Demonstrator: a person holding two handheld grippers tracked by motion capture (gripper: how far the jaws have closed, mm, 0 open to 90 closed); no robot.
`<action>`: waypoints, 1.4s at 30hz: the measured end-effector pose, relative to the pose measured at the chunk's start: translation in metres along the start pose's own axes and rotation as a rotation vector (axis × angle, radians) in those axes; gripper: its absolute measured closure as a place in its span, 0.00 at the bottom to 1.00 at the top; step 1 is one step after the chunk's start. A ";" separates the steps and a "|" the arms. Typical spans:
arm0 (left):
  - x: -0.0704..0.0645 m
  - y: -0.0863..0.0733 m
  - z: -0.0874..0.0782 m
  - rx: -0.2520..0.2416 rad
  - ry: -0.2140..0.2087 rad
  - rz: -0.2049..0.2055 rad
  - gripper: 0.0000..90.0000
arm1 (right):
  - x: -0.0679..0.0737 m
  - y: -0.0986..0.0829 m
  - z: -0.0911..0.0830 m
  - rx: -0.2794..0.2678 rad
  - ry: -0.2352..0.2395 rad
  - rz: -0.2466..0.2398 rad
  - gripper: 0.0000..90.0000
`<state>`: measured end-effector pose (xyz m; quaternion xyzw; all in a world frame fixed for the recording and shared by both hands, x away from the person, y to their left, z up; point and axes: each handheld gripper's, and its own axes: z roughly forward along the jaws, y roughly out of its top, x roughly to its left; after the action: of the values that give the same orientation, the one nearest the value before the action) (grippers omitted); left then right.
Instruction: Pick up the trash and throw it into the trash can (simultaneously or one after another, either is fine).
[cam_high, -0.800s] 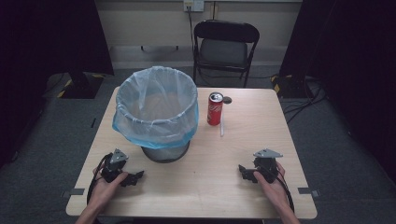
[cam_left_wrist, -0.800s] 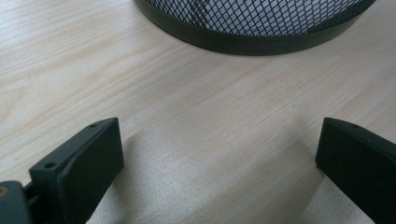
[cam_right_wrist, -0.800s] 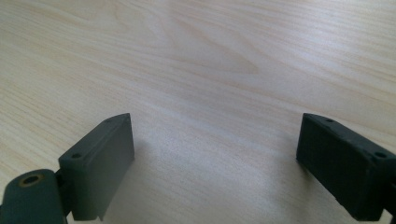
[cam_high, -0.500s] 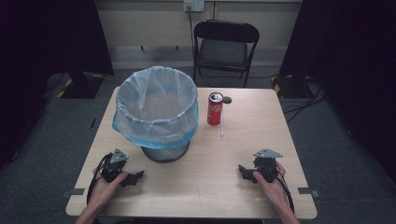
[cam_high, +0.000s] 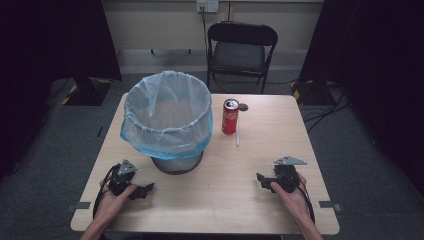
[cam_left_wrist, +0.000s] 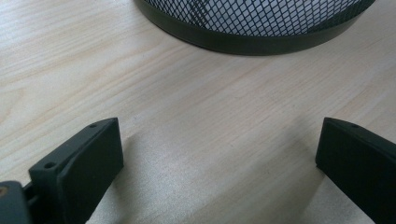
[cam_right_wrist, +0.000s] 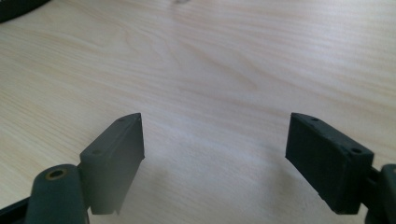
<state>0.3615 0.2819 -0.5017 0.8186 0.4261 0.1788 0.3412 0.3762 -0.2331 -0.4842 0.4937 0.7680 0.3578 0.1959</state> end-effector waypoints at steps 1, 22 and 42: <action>0.000 0.000 0.000 0.000 0.000 -0.001 0.00 | 0.001 0.002 -0.001 -0.001 0.009 0.000 0.21; 0.000 0.000 0.000 0.000 -0.001 0.001 0.00 | 0.010 0.056 0.015 -0.060 0.092 -0.098 0.29; 0.001 0.001 0.001 -0.001 -0.003 0.003 0.00 | 0.007 0.128 0.054 -0.058 0.123 -0.148 0.23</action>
<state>0.3627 0.2820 -0.5017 0.8193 0.4245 0.1783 0.3418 0.4879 -0.1748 -0.4251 0.4066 0.8025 0.3940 0.1884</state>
